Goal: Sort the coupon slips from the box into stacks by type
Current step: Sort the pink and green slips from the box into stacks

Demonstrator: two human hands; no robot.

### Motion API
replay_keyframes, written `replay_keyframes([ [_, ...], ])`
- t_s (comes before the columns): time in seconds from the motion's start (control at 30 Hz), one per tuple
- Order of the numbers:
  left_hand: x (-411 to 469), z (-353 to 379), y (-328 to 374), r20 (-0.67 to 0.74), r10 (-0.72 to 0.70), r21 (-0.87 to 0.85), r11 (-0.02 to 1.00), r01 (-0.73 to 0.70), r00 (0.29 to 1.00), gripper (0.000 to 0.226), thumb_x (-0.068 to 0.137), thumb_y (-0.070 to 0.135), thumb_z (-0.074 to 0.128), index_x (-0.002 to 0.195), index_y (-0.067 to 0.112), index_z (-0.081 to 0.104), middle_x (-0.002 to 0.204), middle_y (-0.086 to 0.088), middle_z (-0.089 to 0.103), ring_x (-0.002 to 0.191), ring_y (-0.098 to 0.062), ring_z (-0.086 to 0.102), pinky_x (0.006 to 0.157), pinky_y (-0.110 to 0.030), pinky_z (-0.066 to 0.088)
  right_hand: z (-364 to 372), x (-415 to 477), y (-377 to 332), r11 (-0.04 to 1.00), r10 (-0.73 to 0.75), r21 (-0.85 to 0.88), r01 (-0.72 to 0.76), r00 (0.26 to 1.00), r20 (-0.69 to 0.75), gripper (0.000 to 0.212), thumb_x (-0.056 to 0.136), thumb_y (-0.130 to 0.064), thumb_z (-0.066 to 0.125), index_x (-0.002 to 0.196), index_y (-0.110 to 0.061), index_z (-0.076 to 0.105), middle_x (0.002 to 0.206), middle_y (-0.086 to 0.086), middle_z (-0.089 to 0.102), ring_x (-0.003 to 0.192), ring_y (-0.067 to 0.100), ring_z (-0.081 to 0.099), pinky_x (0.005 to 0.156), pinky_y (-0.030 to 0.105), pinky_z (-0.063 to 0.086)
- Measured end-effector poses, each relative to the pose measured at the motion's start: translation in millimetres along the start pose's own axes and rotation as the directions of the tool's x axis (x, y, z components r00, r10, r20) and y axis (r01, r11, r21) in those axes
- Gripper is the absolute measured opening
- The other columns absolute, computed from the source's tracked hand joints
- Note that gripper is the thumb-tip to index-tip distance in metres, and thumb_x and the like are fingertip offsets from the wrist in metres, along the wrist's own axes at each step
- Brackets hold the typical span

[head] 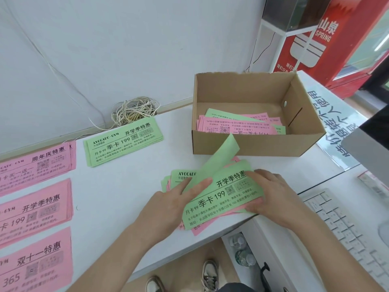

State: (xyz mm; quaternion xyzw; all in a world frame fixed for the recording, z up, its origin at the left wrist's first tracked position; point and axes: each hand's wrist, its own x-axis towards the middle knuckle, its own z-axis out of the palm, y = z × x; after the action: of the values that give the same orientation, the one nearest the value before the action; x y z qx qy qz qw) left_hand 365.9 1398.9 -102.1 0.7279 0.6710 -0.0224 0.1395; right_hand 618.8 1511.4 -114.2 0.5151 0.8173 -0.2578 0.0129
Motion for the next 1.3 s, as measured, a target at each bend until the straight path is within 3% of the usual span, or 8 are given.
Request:
replay_keyframes([
  [0.1, -4, 2, 6, 0.003, 0.114, 0.066, 0.991, -0.114, 0.993, 0.054, 0.095, 0.036, 0.023, 0.138, 0.055, -0.005, 0.141, 0.008, 0.043, 0.081, -0.029, 0.059, 0.069, -0.034, 0.048, 0, 3, 0, 0.998, -0.01, -0.062, 0.008, 1.0, -0.025, 0.077, 0.076, -0.04, 0.075, 0.144, -0.035, 0.038, 0.15, -0.007, 0.032, 0.131, 0.015, 0.032, 0.105, 0.028, 0.032],
  [0.2, -3, 2, 14, 0.077, 0.064, 0.109, 0.991, -0.073, 0.995, 0.063, 0.091, 0.061, 0.036, 0.144, 0.037, 0.011, 0.135, 0.01, 0.044, 0.093, -0.027, 0.058, 0.075, -0.034, 0.046, -2, 3, 0, 0.999, -0.005, -0.041, 0.003, 0.999, -0.043, 0.068, 0.079, -0.039, 0.073, 0.141, -0.03, 0.045, 0.148, -0.006, 0.036, 0.13, 0.016, 0.036, 0.105, 0.027, 0.032],
  [0.4, -2, 2, 18, 0.07, 0.016, 0.093, 0.995, -0.023, 0.997, 0.055, 0.091, 0.042, 0.039, 0.139, 0.025, 0.018, 0.124, 0.004, 0.052, 0.086, -0.029, 0.057, 0.073, -0.038, 0.048, -6, 1, -1, 0.984, 0.026, 0.177, 0.009, 0.98, -0.196, 0.034, 0.084, -0.032, 0.071, 0.116, -0.02, 0.068, 0.131, -0.002, 0.056, 0.119, 0.017, 0.048, 0.099, 0.03, 0.04],
  [0.67, -3, 7, 11, -0.111, -0.001, 0.07, 0.998, 0.009, 0.994, 0.115, 0.078, 0.008, 0.062, 0.142, 0.039, -0.028, 0.098, 0.009, 0.062, 0.05, -0.022, 0.032, 0.047, -0.03, 0.036, -3, 7, -7, 0.783, 0.262, 0.62, -0.04, 0.926, -0.271, 0.029, 0.086, -0.024, 0.07, 0.114, -0.028, 0.063, 0.1, -0.005, 0.066, 0.087, 0.013, 0.063, 0.07, 0.022, 0.046],
  [0.83, -4, 15, -3, -0.275, 0.013, -0.007, 1.0, -0.016, 0.961, 0.117, 0.058, -0.004, 0.074, 0.151, 0.032, 0.012, 0.082, 0.01, 0.066, 0.038, -0.012, 0.019, 0.033, -0.019, 0.026, -4, 0, -6, 0.912, 0.215, 0.402, -0.084, 0.931, -0.293, 0.033, 0.086, -0.011, 0.066, 0.115, -0.025, 0.066, 0.097, -0.004, 0.065, 0.085, 0.015, 0.061, 0.076, 0.027, 0.046],
  [1.07, -6, 17, 8, -0.156, 0.077, 0.054, 0.996, -0.069, 0.985, 0.095, 0.085, 0.012, 0.053, 0.144, 0.048, -0.012, 0.11, 0.002, 0.058, 0.056, -0.025, 0.05, 0.053, -0.029, 0.04, -8, -8, -9, 0.98, 0.117, 0.19, -0.056, 0.937, -0.33, 0.026, 0.087, -0.01, 0.064, 0.11, -0.02, 0.071, 0.094, -0.003, 0.069, 0.075, 0.017, 0.062, 0.075, 0.031, 0.051],
  [1.17, -8, 15, 7, -0.189, 0.101, 0.048, 0.994, -0.094, 0.977, 0.05, 0.093, 0.034, 0.032, 0.141, 0.042, 0.022, 0.121, 0.005, 0.061, 0.064, -0.025, 0.063, 0.051, -0.029, 0.049, -14, -5, -12, 0.813, 0.286, 0.572, -0.11, 0.931, -0.227, 0.022, 0.086, -0.004, 0.066, 0.099, -0.021, 0.07, 0.078, 0.001, 0.067, 0.059, 0.015, 0.067, 0.061, 0.018, 0.052],
  [1.3, -6, 13, 13, -0.106, 0.057, 0.033, 0.998, -0.054, 0.993, 0.062, 0.086, 0.068, 0.03, 0.14, 0.035, 0.024, 0.125, 0.012, 0.057, 0.076, -0.022, 0.064, 0.062, -0.03, 0.048, -28, 5, -23, 0.163, 0.353, 0.982, -0.096, 0.935, 0.033, 0.019, 0.088, 0.006, 0.061, 0.103, -0.005, 0.065, 0.071, 0.012, 0.067, 0.054, 0.017, 0.065, 0.057, 0.019, 0.056],
])
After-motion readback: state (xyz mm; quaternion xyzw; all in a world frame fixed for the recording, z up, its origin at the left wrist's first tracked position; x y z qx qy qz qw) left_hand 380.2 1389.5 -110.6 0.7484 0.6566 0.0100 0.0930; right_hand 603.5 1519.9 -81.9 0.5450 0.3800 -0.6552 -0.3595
